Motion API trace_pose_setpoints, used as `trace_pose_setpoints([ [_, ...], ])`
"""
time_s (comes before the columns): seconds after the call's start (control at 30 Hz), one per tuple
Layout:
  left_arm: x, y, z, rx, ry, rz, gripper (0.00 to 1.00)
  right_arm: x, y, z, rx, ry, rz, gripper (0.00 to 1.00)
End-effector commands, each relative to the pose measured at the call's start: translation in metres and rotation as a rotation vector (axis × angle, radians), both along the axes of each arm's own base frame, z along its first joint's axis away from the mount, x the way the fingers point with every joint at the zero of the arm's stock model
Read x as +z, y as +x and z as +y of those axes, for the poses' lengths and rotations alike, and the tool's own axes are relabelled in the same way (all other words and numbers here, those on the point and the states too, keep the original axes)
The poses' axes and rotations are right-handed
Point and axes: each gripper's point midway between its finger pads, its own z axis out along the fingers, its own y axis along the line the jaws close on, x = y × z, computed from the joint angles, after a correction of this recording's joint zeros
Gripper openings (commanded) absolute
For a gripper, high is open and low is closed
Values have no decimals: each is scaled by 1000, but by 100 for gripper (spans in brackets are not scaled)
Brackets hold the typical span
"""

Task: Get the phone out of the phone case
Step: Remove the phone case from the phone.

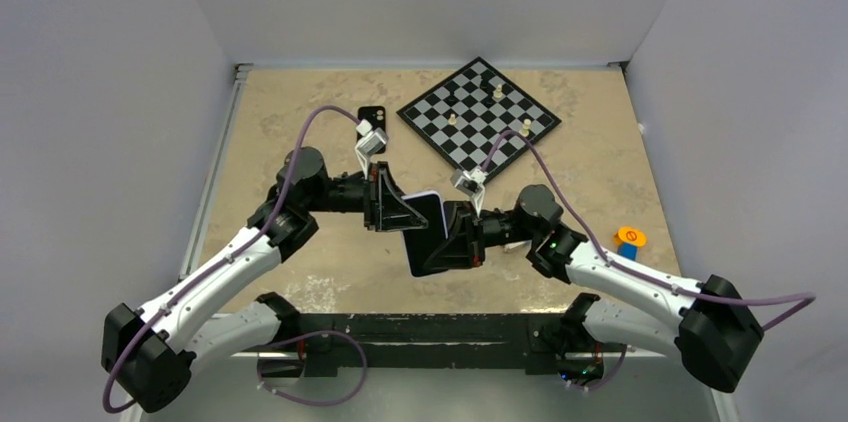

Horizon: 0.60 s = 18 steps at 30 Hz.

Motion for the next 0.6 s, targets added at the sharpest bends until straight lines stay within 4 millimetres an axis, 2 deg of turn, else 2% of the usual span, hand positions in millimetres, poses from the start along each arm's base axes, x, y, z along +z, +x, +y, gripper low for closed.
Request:
trace_pose_setpoints([
  [0.0, 14, -8, -2, -63, -42, -55, 30, 28, -4, 3, 55, 95, -93, 0],
  [0.07, 23, -6, -5, -79, -83, -52, 29, 25, -2, 4, 53, 84, -90, 0],
  [0.17, 30, -3, -10, -93, -109, -42, 21, 23, -1, 5, 54, 70, -94, 0],
  [0.2, 31, -1, -11, -93, -109, -41, 17, 22, 0, 6, 52, 64, -96, 0],
  [0.27, 30, 0, -12, -100, -102, -35, 3, 21, 2, 6, 37, 49, -96, 0],
  [0.33, 26, 0, -12, -106, -84, -37, 0, 20, 4, 6, 29, 32, -102, 0],
  [0.37, 25, 2, -12, -93, -73, -38, 0, 19, 4, 6, 30, 25, -104, 6],
  [0.47, 29, 10, -8, -44, -49, 26, 0, 19, -3, 0, 50, 24, -118, 36],
  [0.53, 38, 16, -5, -54, -73, 109, 0, 17, -7, -4, 53, 23, -131, 48],
  [0.57, 43, 19, -3, -69, -97, 141, 0, 17, -10, -6, 59, 25, -136, 50],
])
